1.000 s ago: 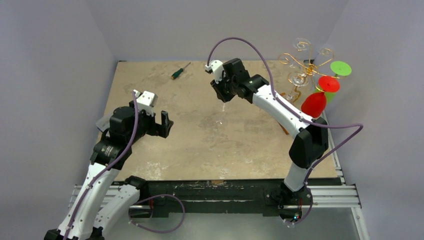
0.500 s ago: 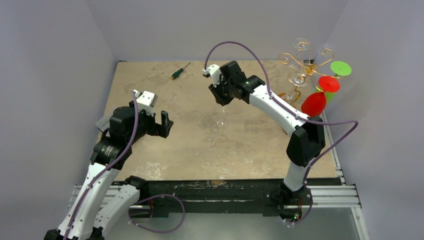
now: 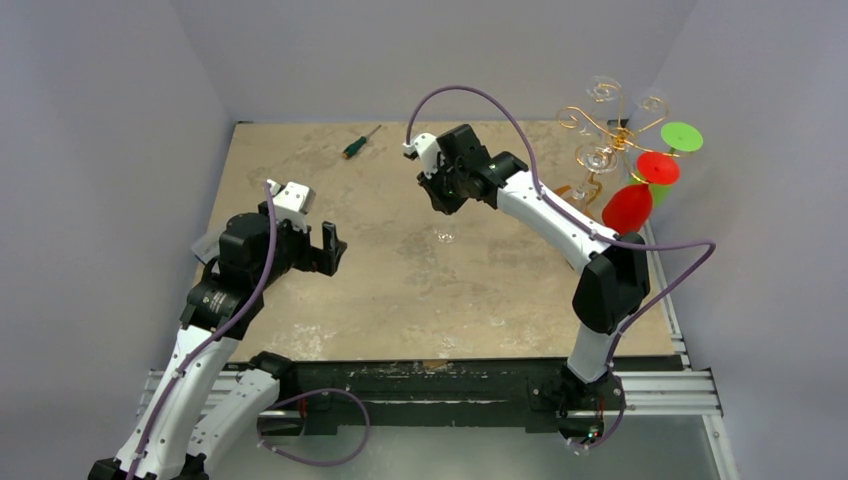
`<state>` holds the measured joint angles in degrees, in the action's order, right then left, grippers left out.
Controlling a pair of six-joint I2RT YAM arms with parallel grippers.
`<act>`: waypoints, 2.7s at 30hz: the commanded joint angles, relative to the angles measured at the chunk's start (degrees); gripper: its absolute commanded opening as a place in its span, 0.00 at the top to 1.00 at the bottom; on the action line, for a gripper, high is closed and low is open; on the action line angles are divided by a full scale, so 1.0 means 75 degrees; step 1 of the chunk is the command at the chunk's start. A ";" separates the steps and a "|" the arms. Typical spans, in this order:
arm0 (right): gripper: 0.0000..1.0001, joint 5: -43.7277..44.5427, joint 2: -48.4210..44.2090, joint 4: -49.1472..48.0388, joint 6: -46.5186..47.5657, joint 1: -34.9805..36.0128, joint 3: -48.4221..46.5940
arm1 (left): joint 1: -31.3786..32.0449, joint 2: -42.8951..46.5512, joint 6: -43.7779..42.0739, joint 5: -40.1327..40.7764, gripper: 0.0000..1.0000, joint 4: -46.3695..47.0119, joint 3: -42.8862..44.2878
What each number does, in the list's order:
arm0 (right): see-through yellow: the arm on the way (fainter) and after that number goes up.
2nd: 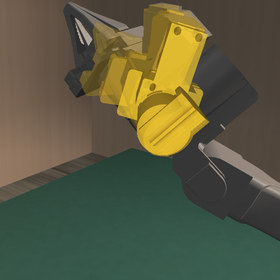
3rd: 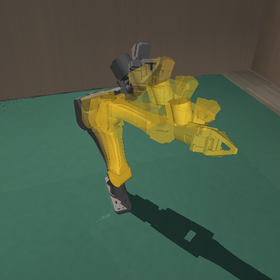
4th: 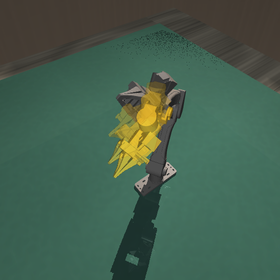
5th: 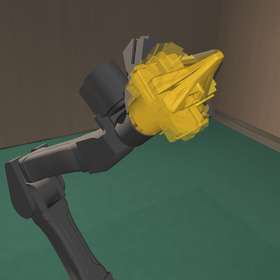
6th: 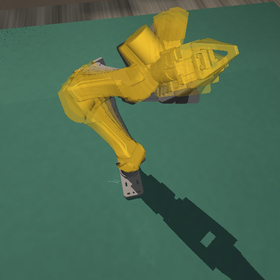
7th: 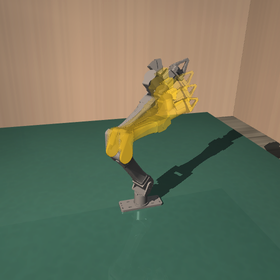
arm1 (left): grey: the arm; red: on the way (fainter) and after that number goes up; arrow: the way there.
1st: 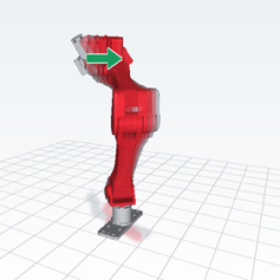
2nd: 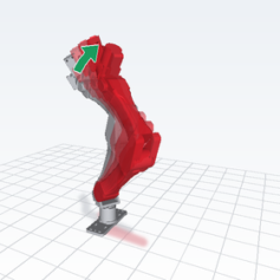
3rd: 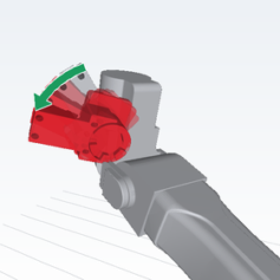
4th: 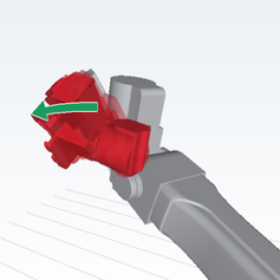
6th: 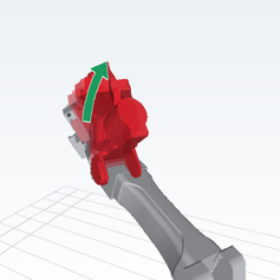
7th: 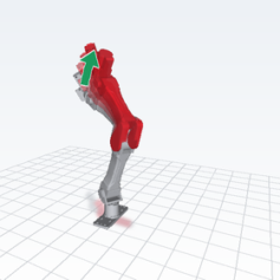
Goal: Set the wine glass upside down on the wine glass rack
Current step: Turn the wine glass upside down at the wine rack.
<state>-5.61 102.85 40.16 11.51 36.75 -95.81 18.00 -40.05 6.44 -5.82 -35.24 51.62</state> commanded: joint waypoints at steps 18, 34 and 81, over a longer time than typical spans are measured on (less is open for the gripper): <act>0.93 -0.1298 -0.1981 -0.0209 -0.0638 0.0042 0.0536 | -0.0631 -0.2160 0.3820 -0.3756 0.03 0.2936 -0.0547; 0.93 -0.1950 -0.2927 -0.0410 -0.0811 0.0006 0.1354 | -0.0470 -0.3907 0.7670 -0.3902 0.03 0.8258 -0.3100; 0.94 -0.2248 -0.2780 -0.0495 -0.0897 0.0007 0.1351 | 0.0872 -0.8751 1.1497 -0.3828 0.70 1.5178 -0.3227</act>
<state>-22.06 83.07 39.40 4.93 36.75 -84.82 23.94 -107.46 91.44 -32.75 68.62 28.29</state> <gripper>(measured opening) 0.073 0.331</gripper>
